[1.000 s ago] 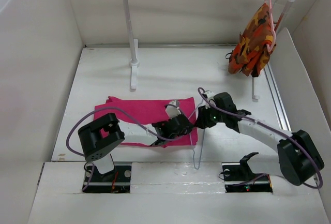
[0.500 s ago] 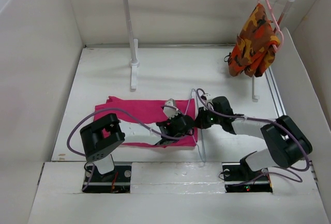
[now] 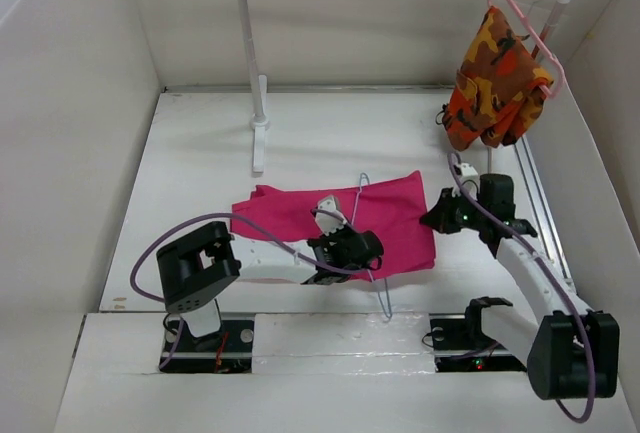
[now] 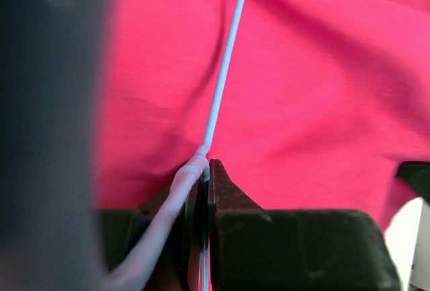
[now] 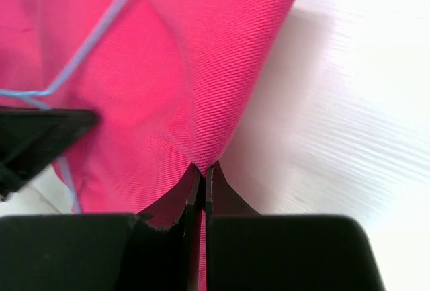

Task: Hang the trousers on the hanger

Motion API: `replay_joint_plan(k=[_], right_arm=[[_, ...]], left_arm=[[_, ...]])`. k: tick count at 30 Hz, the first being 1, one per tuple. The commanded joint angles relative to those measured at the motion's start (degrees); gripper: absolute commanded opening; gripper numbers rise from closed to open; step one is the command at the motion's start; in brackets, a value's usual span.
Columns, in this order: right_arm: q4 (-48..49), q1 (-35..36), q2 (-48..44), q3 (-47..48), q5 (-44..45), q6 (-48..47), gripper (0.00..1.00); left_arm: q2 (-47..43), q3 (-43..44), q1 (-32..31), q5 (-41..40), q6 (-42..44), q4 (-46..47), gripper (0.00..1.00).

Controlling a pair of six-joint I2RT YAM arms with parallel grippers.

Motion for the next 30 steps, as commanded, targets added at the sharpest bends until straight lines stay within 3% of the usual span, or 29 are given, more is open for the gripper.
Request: replay_joint_plan(k=[1, 4, 12, 18, 21, 26, 28, 29, 30], right_arm=[[-6.56, -6.53, -0.41, 4.75, -1.88, -8.97, 0.0], [-10.17, -10.14, -0.41, 5.91, 0.92, -10.68, 0.0], [-5.08, -12.61, 4.5, 6.7, -0.12, -9.89, 0.0], [-2.09, -12.25, 8.02, 5.03, 2.78, -9.89, 0.0], [-1.3, -11.2, 10.04, 4.77, 2.25, -9.54, 0.0], [-0.24, -10.41, 10.58, 3.36, 4.88, -8.22, 0.0], [-1.03, -9.01, 10.14, 3.97, 5.23, -8.65, 0.11], [-2.86, -8.48, 9.79, 5.11, 5.5, -8.92, 0.3], [-4.18, -7.87, 9.18, 5.9, 5.85, -9.79, 0.41]], left_arm=[[-3.77, -2.72, -0.04, -2.74, 0.02, -11.46, 0.0], [-7.2, -4.47, 0.57, -3.98, 3.6, -13.49, 0.0], [-14.15, -9.58, 2.42, -4.34, 12.05, -9.9, 0.0], [-10.82, -3.87, 3.22, -6.7, 17.93, -11.74, 0.0], [-12.3, -3.78, 3.22, -5.57, 22.51, -6.39, 0.0], [-13.89, 0.7, 3.22, -6.44, 26.21, -5.93, 0.0], [-14.85, 1.93, 3.22, -6.01, 27.61, -5.15, 0.0], [-16.34, 2.02, 3.22, -5.92, 27.79, -4.1, 0.0], [-17.05, 2.19, 3.22, -5.48, 27.71, -3.83, 0.0]])
